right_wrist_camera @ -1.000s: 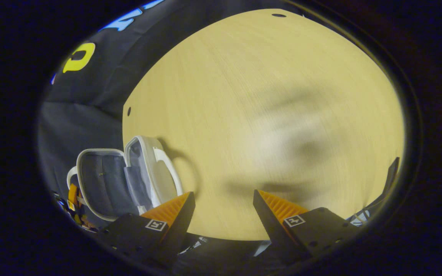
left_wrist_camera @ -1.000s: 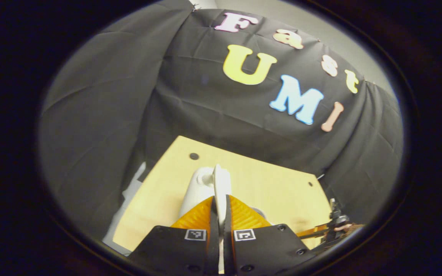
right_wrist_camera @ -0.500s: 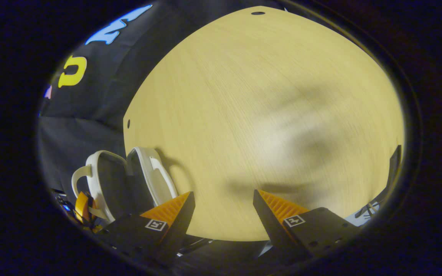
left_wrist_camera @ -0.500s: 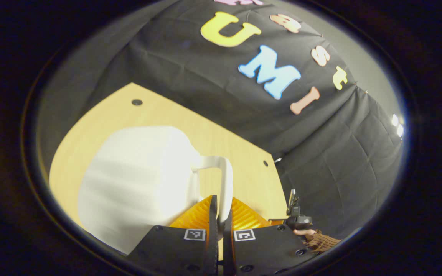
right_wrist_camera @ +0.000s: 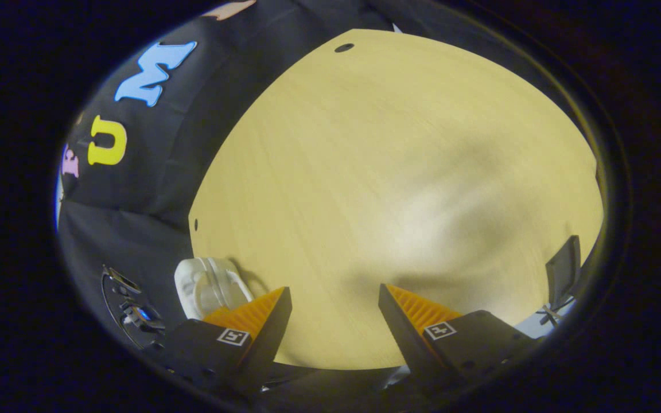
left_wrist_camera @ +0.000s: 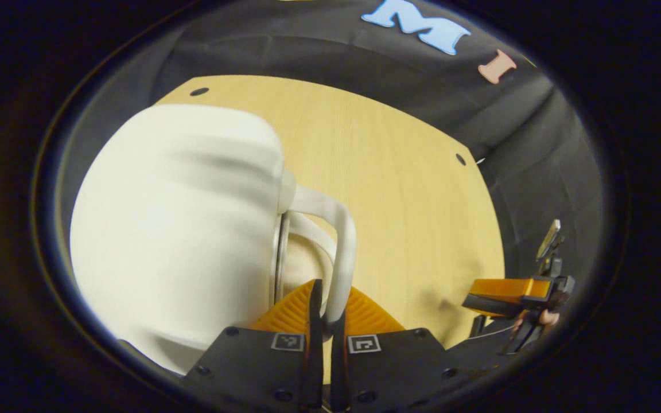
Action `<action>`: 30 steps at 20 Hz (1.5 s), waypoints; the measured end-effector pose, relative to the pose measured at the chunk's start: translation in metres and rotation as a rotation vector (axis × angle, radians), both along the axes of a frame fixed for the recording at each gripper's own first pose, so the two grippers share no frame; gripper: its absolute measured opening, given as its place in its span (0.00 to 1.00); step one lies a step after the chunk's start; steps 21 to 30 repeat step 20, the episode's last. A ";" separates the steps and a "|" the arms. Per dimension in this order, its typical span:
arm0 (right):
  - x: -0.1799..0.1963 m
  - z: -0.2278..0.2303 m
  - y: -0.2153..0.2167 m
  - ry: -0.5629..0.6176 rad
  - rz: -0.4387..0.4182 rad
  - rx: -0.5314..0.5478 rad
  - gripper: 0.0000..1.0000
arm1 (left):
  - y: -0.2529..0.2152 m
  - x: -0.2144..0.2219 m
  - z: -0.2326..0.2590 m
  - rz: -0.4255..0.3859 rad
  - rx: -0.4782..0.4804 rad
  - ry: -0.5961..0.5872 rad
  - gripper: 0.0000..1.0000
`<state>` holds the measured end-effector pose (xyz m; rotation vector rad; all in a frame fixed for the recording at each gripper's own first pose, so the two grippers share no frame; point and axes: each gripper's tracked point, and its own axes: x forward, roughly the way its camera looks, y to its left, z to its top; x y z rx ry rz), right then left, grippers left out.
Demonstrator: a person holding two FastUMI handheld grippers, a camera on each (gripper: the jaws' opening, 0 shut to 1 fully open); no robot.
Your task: First open the suitcase, pack the skin care products into it, and then close the suitcase.
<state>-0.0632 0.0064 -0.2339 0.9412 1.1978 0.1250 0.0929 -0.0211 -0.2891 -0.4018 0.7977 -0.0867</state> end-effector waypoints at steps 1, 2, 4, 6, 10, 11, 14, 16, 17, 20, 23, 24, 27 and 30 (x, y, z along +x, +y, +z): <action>0.005 0.000 -0.015 -0.013 -0.013 -0.008 0.94 | -0.004 -0.005 -0.004 0.012 0.018 -0.009 0.14; 0.013 -0.002 -0.037 -0.039 -0.032 -0.027 0.94 | -0.008 -0.012 -0.006 0.035 0.025 -0.014 0.16; 0.029 -0.004 -0.078 -0.095 -0.066 -0.069 0.94 | -0.016 -0.023 -0.001 0.102 -0.030 -0.021 0.50; 0.045 0.007 -0.120 -0.170 -0.114 -0.113 0.94 | -0.023 -0.035 0.026 0.215 -0.080 -0.044 0.65; 0.071 0.019 -0.206 -0.346 -0.194 -0.209 0.94 | -0.034 -0.071 0.078 0.365 -0.073 -0.190 0.76; 0.080 0.027 -0.236 -0.418 -0.225 -0.245 0.94 | -0.040 -0.081 0.094 0.383 -0.059 -0.234 0.76; 0.105 0.067 -0.324 -0.717 -0.359 -0.420 0.93 | -0.062 -0.113 0.150 0.417 0.033 -0.390 0.76; 0.116 0.085 -0.366 -0.879 -0.390 -0.564 0.94 | -0.068 -0.107 0.171 0.439 0.144 -0.474 0.76; 0.122 0.093 -0.379 -0.958 -0.388 -0.646 0.94 | -0.080 -0.108 0.180 0.451 0.215 -0.502 0.76; 0.139 0.090 -0.383 -1.084 -0.292 -0.729 0.93 | -0.103 -0.108 0.231 0.454 0.418 -0.589 0.76; 0.139 0.090 -0.383 -1.084 -0.292 -0.729 0.93 | -0.103 -0.108 0.231 0.454 0.418 -0.589 0.76; 0.139 0.090 -0.383 -1.084 -0.292 -0.729 0.93 | -0.103 -0.108 0.231 0.454 0.418 -0.589 0.76; 0.139 0.090 -0.383 -1.084 -0.292 -0.729 0.93 | -0.103 -0.108 0.231 0.454 0.418 -0.589 0.76; 0.139 0.090 -0.383 -1.084 -0.292 -0.729 0.93 | -0.103 -0.108 0.231 0.454 0.418 -0.589 0.76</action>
